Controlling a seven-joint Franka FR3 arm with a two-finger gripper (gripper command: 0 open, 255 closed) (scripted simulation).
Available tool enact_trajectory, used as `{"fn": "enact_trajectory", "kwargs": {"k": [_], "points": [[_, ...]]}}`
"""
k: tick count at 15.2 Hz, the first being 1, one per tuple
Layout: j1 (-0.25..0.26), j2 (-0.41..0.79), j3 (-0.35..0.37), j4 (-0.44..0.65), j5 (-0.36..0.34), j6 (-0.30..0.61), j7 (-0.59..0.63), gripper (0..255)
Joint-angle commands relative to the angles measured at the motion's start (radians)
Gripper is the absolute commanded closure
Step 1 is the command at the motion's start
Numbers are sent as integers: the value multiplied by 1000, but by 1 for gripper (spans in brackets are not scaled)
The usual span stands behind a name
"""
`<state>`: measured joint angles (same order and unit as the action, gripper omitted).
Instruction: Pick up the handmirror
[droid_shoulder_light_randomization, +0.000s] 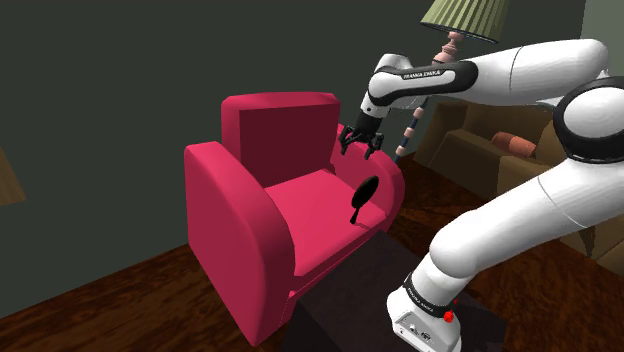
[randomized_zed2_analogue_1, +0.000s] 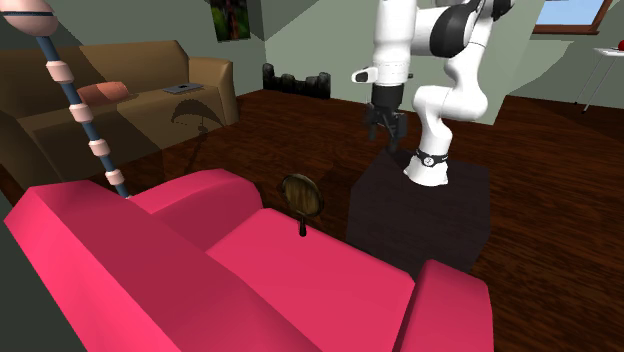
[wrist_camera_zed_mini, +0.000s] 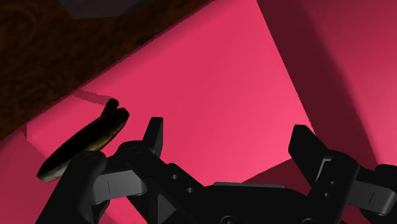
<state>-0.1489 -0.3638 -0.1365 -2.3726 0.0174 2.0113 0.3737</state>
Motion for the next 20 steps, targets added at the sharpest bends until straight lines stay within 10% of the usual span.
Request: {"fn": "enact_trajectory", "kwargs": {"k": [1,20], "points": [[-24,69,-19,21,4,50,35,0],[-209,563,-189,203,158,346,320,0]]}}
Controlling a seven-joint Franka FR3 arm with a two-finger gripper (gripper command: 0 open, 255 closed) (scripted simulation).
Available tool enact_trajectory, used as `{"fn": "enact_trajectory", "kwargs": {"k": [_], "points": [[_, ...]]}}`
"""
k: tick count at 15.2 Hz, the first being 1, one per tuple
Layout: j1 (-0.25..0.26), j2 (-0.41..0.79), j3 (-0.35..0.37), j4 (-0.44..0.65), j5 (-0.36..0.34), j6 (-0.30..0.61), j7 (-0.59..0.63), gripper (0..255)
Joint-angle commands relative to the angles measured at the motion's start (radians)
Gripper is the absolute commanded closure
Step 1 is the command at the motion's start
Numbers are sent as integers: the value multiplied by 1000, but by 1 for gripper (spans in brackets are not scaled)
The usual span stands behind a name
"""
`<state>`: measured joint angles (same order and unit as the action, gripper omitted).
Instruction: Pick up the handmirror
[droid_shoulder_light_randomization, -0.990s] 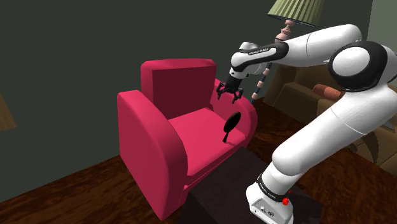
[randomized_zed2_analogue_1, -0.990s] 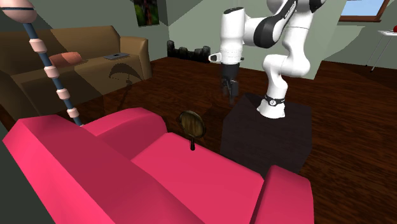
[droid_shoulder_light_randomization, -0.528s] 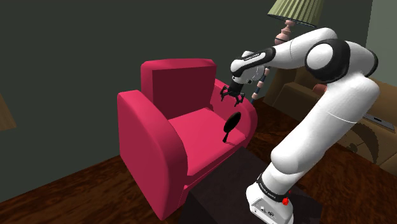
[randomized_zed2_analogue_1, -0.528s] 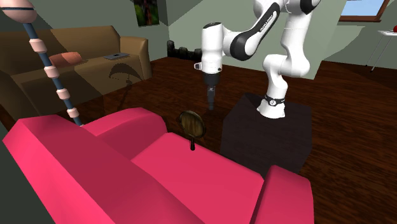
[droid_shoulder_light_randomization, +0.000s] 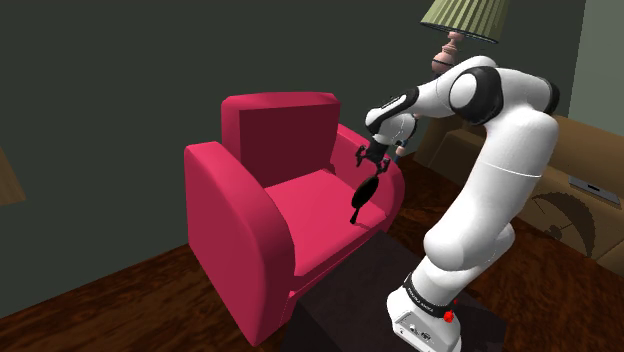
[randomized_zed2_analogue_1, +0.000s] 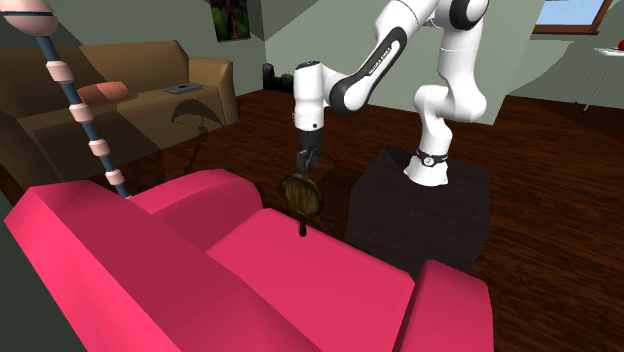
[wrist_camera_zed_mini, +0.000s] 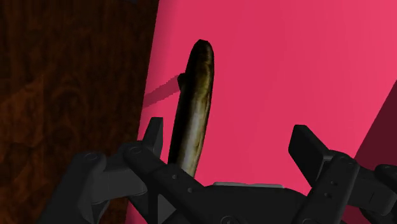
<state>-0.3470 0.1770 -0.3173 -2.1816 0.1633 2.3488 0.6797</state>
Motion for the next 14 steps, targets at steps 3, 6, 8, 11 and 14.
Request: {"fn": "enact_trajectory", "kwargs": {"k": [3,6,8,11,14], "points": [[-44,89,-31,36,56,44,47,0],[-48,110,-26,32,70,66,38,0],[-52,130,-20,29,84,88,27,0],[-60,168,-7,26,109,126,8,0],[-60,169,-7,27,109,126,9,255]]}}
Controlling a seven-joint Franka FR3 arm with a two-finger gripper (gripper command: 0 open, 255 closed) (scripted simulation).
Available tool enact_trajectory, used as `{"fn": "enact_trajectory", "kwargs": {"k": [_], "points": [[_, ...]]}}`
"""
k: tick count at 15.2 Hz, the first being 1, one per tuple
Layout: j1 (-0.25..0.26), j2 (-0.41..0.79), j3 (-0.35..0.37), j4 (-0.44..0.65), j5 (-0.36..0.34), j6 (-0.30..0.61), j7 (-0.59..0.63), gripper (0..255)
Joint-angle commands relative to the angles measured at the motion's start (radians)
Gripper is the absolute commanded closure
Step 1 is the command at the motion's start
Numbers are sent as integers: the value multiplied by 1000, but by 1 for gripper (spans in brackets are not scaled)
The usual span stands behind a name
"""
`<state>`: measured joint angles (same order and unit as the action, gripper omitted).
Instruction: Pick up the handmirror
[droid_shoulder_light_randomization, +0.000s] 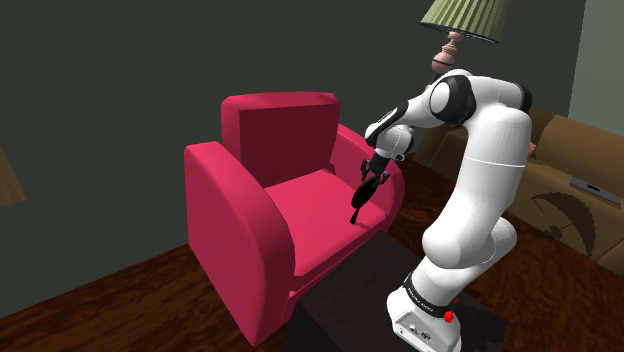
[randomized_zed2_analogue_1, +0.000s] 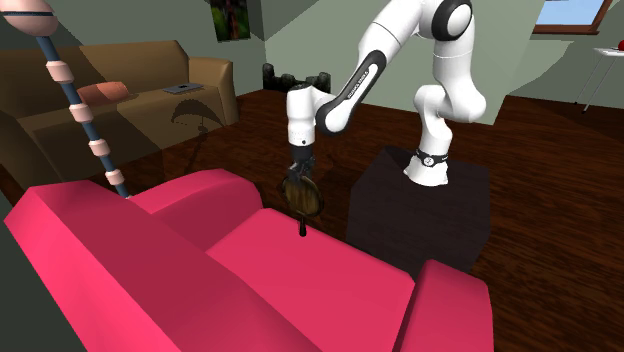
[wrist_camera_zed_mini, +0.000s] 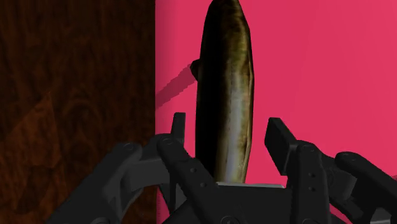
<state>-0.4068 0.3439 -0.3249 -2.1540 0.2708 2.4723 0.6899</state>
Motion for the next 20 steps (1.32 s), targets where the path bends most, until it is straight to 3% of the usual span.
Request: {"fn": "enact_trajectory", "kwargs": {"k": [1,9,20], "points": [[-1,3,1,0,2,2,-1,255],[-1,1,0,-1,1,2,-2,255],[22,-110,-32,17,-72,-118,54,255]]}}
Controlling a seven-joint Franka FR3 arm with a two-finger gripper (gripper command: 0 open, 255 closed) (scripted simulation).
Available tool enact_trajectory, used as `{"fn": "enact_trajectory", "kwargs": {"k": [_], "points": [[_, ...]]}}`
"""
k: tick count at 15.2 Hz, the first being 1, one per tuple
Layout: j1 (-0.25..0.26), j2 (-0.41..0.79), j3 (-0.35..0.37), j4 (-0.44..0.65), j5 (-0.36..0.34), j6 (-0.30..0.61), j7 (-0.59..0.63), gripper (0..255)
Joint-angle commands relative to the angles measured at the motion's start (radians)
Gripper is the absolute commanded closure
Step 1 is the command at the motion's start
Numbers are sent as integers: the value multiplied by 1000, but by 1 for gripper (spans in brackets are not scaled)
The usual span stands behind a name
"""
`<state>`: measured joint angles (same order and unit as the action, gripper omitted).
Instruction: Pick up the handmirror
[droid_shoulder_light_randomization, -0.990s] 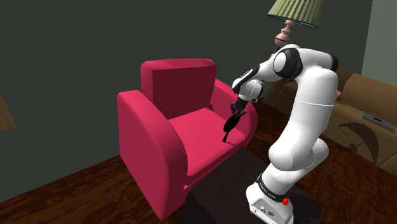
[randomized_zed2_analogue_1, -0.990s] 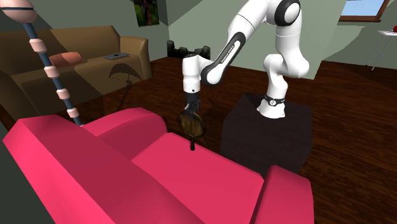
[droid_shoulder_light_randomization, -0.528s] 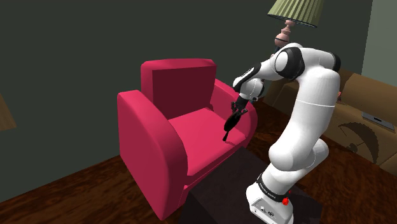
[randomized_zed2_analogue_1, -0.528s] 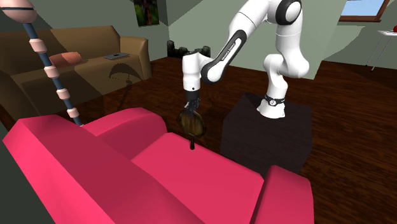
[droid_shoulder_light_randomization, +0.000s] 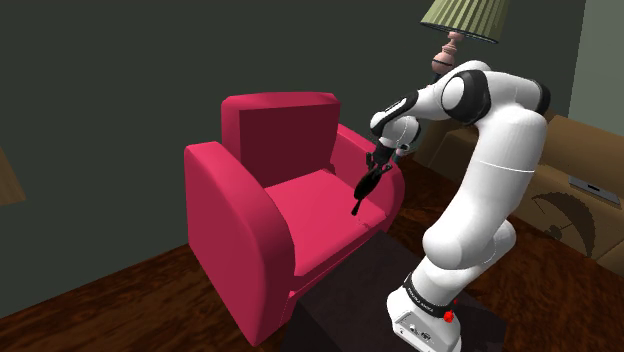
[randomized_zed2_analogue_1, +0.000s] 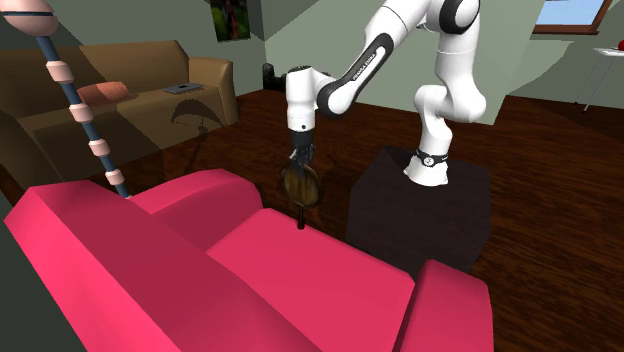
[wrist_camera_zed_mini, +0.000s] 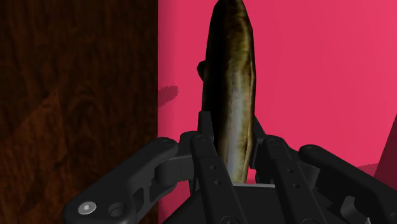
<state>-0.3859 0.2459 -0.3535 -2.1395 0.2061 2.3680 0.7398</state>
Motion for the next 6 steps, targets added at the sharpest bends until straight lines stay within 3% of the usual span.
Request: {"fn": "enact_trajectory", "kwargs": {"k": [1,6], "points": [[2,-21,-5,6,-14,-25,8,255],[6,-49,-11,17,-32,-61,23,255]]}}
